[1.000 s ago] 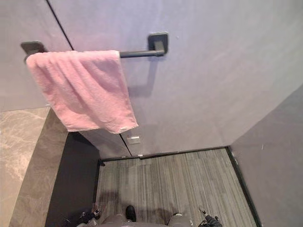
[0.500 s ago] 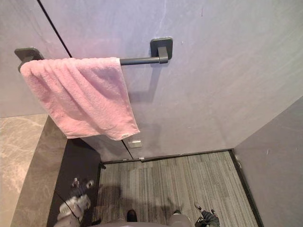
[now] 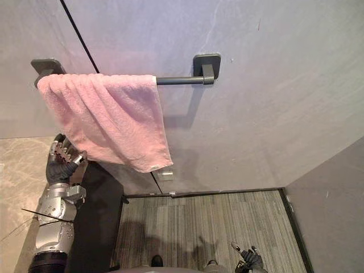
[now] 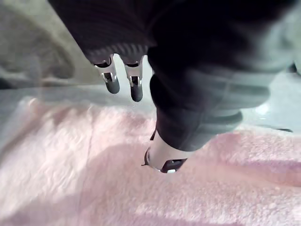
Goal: Organize washtable
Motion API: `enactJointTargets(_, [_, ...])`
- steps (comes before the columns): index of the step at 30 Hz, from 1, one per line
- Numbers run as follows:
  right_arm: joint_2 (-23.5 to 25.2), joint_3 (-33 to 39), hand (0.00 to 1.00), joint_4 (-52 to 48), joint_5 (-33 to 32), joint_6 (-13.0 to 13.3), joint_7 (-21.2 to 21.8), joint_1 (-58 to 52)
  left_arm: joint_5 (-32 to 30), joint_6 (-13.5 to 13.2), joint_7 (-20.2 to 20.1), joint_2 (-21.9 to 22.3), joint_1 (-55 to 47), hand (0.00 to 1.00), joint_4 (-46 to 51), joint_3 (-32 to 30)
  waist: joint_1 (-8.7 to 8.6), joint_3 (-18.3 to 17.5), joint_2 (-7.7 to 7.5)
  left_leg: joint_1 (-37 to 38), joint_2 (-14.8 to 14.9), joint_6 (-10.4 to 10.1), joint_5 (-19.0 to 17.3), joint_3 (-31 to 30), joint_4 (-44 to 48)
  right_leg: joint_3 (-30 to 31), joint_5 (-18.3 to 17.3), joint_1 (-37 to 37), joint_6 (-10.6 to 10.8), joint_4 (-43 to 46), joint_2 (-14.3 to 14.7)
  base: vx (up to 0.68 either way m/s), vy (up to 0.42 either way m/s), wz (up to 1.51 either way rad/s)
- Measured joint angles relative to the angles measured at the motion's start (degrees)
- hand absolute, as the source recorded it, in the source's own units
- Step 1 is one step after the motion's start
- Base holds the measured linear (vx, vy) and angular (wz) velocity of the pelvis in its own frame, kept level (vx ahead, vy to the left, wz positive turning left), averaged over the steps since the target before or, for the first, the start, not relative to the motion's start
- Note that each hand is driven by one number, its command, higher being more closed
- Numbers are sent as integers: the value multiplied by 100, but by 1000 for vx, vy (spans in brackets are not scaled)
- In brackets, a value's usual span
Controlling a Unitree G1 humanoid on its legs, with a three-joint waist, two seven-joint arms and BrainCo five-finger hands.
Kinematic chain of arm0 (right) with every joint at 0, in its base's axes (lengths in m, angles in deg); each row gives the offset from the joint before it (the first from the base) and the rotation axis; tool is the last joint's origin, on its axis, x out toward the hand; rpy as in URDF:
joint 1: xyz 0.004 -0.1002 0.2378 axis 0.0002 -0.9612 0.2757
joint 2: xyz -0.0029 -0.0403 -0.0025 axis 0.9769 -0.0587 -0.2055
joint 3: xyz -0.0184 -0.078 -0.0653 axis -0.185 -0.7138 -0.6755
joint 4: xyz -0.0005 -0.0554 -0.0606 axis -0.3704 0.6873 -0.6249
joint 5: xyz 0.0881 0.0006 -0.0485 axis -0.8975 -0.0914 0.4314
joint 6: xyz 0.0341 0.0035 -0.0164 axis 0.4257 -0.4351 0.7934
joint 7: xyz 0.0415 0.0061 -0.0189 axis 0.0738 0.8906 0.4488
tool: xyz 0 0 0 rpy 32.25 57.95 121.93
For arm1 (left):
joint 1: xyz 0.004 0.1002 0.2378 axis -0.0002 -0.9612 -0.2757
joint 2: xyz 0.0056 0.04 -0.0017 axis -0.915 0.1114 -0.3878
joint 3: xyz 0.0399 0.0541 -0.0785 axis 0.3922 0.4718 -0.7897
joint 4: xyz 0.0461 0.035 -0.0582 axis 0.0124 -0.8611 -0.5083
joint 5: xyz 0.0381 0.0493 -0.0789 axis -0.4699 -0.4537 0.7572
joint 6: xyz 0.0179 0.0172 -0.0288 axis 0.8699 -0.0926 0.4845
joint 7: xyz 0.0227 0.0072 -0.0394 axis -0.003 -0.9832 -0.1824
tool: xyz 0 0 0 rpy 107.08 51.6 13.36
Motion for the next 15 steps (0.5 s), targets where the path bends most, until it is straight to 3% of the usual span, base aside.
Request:
enactJointTargets(9, [-20, -188, 0, 3, 63, -2, 173, -322, 70, -135, -29, -314, 14, 0, 306, -249, 48, -193, 123, -21, -2, 10, 221, -68, -233, 9, 33, -77, 53, -75, 30, -75, -16, 1])
enactJointTargets(15, [-46, -186, 0, 3, 102, -16, 223, -385, 184, -155, -47, -603, 17, 0, 388, -310, 65, -230, 64, -31, 7, 2, 254, -99, -273, 9, 72, -97, 70, -119, 48, -66, -10, 2])
